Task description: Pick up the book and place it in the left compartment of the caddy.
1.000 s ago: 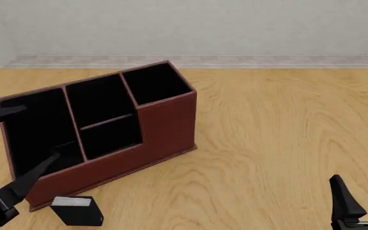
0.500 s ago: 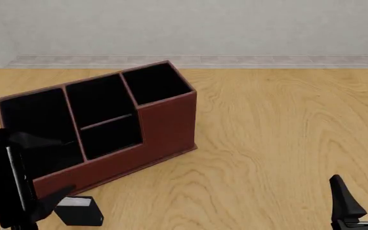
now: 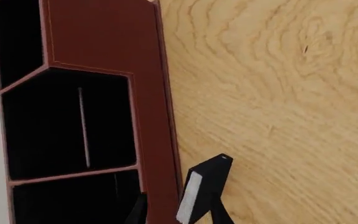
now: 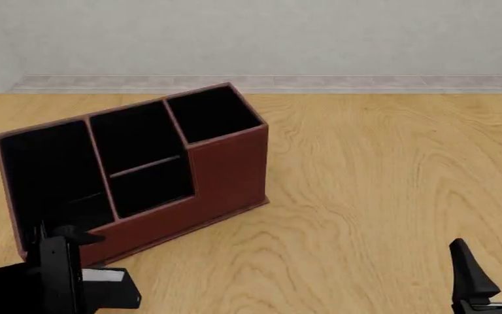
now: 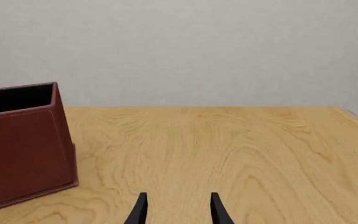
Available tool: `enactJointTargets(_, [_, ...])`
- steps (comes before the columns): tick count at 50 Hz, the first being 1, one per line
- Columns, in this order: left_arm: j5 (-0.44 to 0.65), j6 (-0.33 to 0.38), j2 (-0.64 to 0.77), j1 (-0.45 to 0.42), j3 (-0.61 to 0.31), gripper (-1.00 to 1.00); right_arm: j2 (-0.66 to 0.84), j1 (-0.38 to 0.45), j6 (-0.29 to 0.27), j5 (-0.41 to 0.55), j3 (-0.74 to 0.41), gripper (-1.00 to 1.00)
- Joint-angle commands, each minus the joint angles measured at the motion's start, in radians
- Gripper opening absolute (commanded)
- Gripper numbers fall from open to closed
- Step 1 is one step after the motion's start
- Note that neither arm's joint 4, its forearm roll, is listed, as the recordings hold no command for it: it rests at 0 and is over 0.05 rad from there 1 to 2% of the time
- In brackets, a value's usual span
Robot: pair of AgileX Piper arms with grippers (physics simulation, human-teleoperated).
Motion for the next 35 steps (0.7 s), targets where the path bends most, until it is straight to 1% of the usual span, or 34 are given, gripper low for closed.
enactJointTargets(1, [-0.059, -0.007, 0.028, 0.001, 0.082, 1.00, -0.003, 0.000, 0.000, 0.001, 0.002, 1.00])
enactJointTargets(2, [-0.062, -0.017, 0.037, 0.001, 0.080, 1.00, -0.003, 0.000, 0.000, 0.001, 0.002, 1.00])
enactJointTargets(6, [-0.096, -0.012, 0.060, 0.016, 0.098, 1.00, -0.003, 0.000, 0.000, 0.001, 0.002, 1.00])
enactJointTargets(7, [-0.108, -0.027, 0.077, 0.010, 0.098, 1.00, -0.003, 0.000, 0.000, 0.001, 0.002, 1.00])
enactJointTargets(15, [-0.182, -0.046, 0.143, 0.028, 0.123, 1.00, -0.003, 0.000, 0.000, 0.001, 0.002, 1.00])
enactJointTargets(21, [-0.229, -0.039, 0.185, 0.062, 0.131, 1.00, -0.003, 0.000, 0.000, 0.001, 0.002, 1.00])
enactJointTargets(25, [-0.258, -0.046, 0.208, 0.060, 0.145, 1.00, -0.003, 0.000, 0.000, 0.001, 0.002, 1.00])
enactJointTargets(29, [-0.277, -0.052, 0.218, 0.063, 0.158, 1.00, -0.003, 0.000, 0.000, 0.001, 0.002, 1.00])
enactJointTargets(32, [-0.293, -0.044, 0.226, 0.074, 0.170, 1.00, -0.003, 0.000, 0.000, 0.001, 0.002, 1.00])
enactJointTargets(35, [-0.300, -0.049, 0.220, 0.060, 0.191, 1.00, -0.003, 0.000, 0.000, 0.001, 0.002, 1.00])
